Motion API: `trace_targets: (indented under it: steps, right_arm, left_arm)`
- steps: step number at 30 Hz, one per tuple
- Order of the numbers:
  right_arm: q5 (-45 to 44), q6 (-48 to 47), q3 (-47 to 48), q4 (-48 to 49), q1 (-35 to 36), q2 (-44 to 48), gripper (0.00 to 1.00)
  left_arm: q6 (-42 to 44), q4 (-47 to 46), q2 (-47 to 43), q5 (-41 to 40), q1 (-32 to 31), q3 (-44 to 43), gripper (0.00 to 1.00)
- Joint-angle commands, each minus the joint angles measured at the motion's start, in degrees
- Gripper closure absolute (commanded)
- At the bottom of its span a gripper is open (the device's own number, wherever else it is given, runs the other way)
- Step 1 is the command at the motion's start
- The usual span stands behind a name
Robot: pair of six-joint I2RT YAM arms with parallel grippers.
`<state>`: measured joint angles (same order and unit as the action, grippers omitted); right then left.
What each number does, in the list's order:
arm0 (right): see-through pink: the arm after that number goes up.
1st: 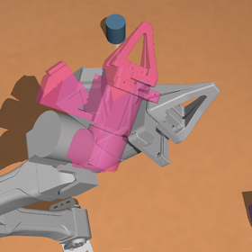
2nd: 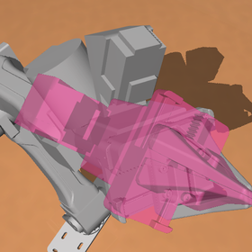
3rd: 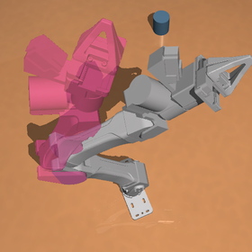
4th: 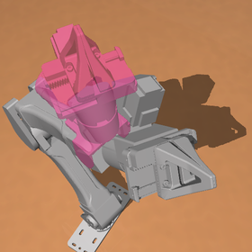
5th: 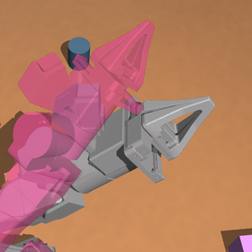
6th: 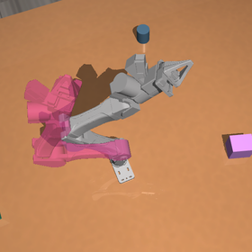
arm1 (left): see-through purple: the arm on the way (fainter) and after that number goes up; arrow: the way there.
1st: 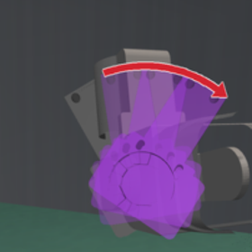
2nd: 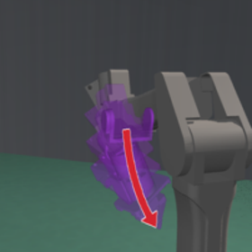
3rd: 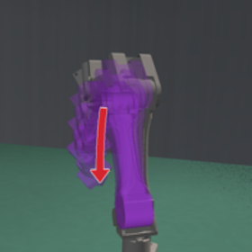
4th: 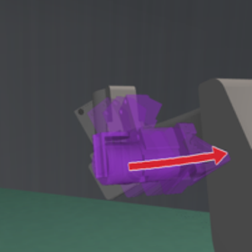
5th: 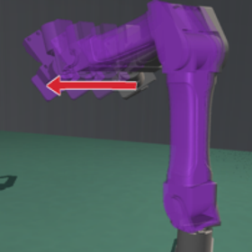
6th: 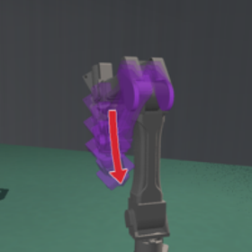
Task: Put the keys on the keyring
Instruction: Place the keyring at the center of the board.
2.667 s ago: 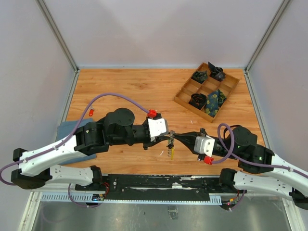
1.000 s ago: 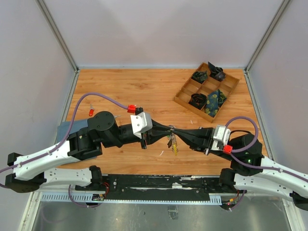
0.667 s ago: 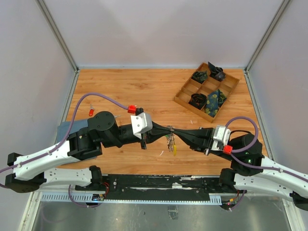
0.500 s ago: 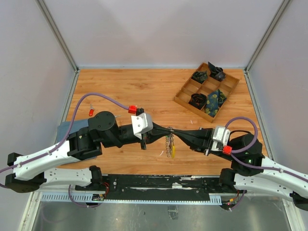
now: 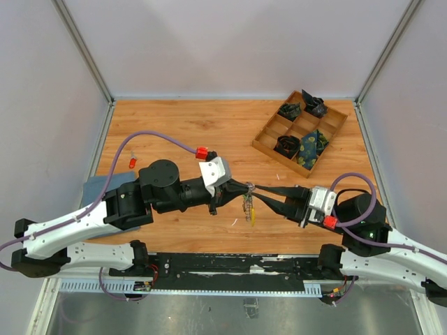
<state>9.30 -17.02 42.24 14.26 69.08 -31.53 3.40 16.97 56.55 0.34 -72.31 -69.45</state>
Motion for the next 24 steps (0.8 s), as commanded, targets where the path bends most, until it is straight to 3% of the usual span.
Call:
trace_targets:
  steps: [1, 6, 10, 14, 18, 24]
  right_arm:
    - [-1.01, -2.85, 2.75, -2.85, 1.18, 1.49, 0.77]
    - [-7.34, -4.07, 2.53, -5.51, 1.23, 3.18, 0.67]
    - [-24.23, -2.32, 2.67, -10.28, 1.18, 2.05, 0.5]
    - [-36.89, -0.53, 2.96, -17.77, 1.13, -0.45, 0.39]
    - [-43.32, 2.24, 1.44, -21.37, 1.15, -1.68, 0.32]
    - [-45.57, 9.32, 2.83, -29.85, 1.06, -3.69, 0.17]
  left_arm:
    - [-2.3, -1.06, 0.04, -4.35, -0.46, -0.29, 0.99]
    - [-3.85, -0.36, 0.82, -8.37, 0.26, 1.58, 0.99]
    - [-7.24, 0.12, 2.05, -8.51, 5.11, 4.25, 0.99]
    - [-12.31, 0.75, 3.68, -8.96, 11.38, 7.0, 1.0]
    - [-15.6, 1.6, 5.68, -8.42, 15.52, 8.85, 0.99]
    - [-19.64, 4.05, 10.55, -9.13, 19.37, 10.98, 0.99]
